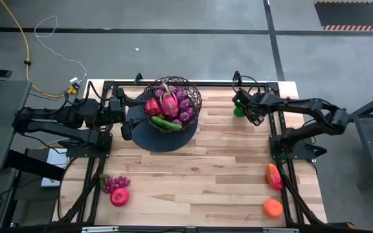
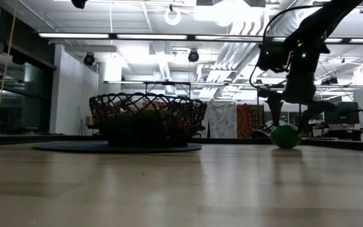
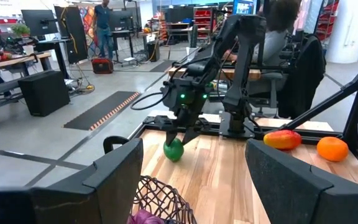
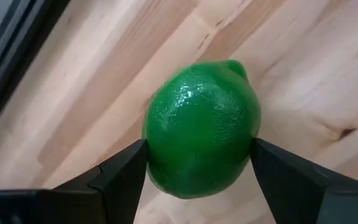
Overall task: Build produce basket
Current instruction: Put the green lemon into the black basket
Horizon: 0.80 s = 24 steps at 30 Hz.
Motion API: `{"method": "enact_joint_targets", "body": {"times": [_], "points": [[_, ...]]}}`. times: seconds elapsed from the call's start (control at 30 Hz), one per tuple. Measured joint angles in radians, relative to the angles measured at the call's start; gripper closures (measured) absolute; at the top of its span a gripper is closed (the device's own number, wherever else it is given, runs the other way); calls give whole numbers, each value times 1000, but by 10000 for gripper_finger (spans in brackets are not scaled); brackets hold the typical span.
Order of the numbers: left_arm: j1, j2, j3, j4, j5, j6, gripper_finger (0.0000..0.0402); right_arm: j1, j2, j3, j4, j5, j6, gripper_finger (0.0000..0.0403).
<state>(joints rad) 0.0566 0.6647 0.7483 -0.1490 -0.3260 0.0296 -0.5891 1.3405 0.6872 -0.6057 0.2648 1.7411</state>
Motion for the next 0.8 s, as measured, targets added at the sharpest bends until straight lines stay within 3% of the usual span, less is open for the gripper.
{"method": "enact_joint_targets", "body": {"times": [0.47, 0.8], "points": [[0, 0, 0, 0, 0, 0, 128, -12, 45, 0, 20, 50, -40, 136], [0, 0, 0, 0, 0, 0, 128, -13, -9, -6, 15, 45, -201, 203]]}}
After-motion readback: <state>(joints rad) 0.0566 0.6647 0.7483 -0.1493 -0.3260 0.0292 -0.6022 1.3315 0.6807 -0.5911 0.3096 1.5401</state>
